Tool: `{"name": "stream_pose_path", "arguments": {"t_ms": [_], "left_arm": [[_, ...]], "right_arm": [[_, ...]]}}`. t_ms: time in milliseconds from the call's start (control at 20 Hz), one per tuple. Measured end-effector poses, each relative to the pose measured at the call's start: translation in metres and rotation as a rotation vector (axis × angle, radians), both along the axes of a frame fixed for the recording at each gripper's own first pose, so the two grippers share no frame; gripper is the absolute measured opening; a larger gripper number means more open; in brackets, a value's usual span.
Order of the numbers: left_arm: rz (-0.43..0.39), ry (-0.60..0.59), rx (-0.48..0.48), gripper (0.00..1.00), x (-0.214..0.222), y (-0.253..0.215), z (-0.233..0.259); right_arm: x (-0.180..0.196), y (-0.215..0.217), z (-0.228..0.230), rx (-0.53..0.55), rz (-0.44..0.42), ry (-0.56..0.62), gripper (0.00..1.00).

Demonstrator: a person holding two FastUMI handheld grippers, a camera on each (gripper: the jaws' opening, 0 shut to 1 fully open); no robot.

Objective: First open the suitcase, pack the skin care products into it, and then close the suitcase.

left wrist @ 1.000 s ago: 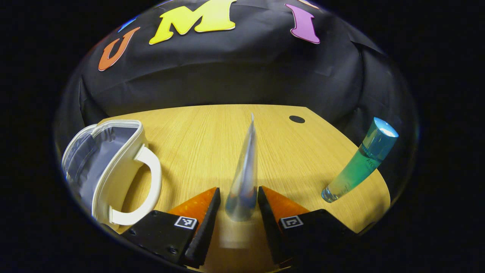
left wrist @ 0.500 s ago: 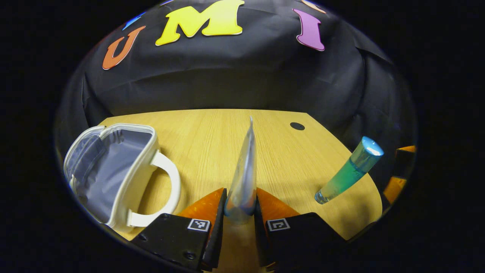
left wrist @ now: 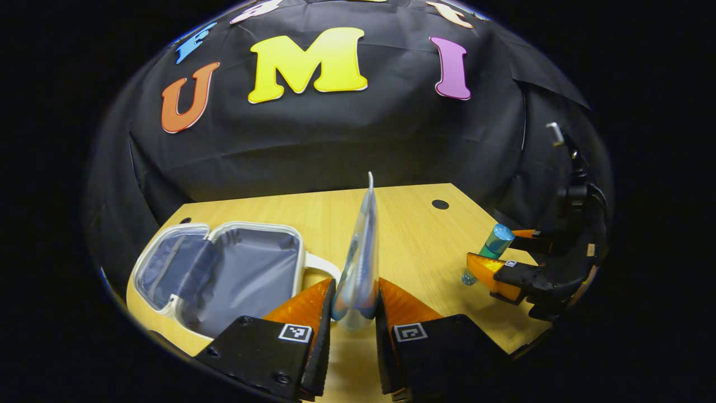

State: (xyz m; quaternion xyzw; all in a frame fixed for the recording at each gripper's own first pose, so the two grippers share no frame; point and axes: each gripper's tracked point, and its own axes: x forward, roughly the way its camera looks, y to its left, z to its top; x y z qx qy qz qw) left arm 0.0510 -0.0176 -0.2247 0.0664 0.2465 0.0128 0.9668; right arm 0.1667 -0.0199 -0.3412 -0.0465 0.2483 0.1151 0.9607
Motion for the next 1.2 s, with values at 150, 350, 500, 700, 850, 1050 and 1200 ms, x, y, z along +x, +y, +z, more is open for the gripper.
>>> {"name": "stream_pose_path", "arguments": {"t_ms": [150, 350, 500, 700, 850, 1050, 1200], "left_arm": [[0.014, 0.017, -0.017, 0.39, -0.02, 0.026, 0.013], [0.051, 0.031, -0.008, 0.39, -0.043, 0.076, 0.029], [0.063, 0.031, -0.027, 0.39, -0.049, 0.111, 0.038], [0.071, 0.015, -0.021, 0.39, -0.047, 0.162, 0.048], [0.081, 0.043, -0.033, 0.39, -0.038, 0.196, 0.037], [0.089, 0.115, -0.081, 0.39, -0.023, 0.227, -0.003], [0.09, 0.228, -0.098, 0.39, -0.018, 0.237, -0.044]], "right_arm": [[0.006, 0.003, -0.005, 0.015, -0.038, 0.01, 0.74], [0.006, -0.003, -0.008, 0.017, -0.144, -0.009, 0.48], [0.0, 0.0, -0.011, 0.021, -0.186, -0.014, 0.41], [-0.023, 0.008, -0.007, 0.013, -0.235, 0.021, 0.37], [-0.056, 0.035, 0.016, 0.108, -0.266, 0.08, 0.37], [-0.098, 0.092, 0.052, 0.206, -0.255, 0.14, 0.37], [-0.121, 0.14, 0.067, 0.209, -0.185, 0.16, 0.37]]}}
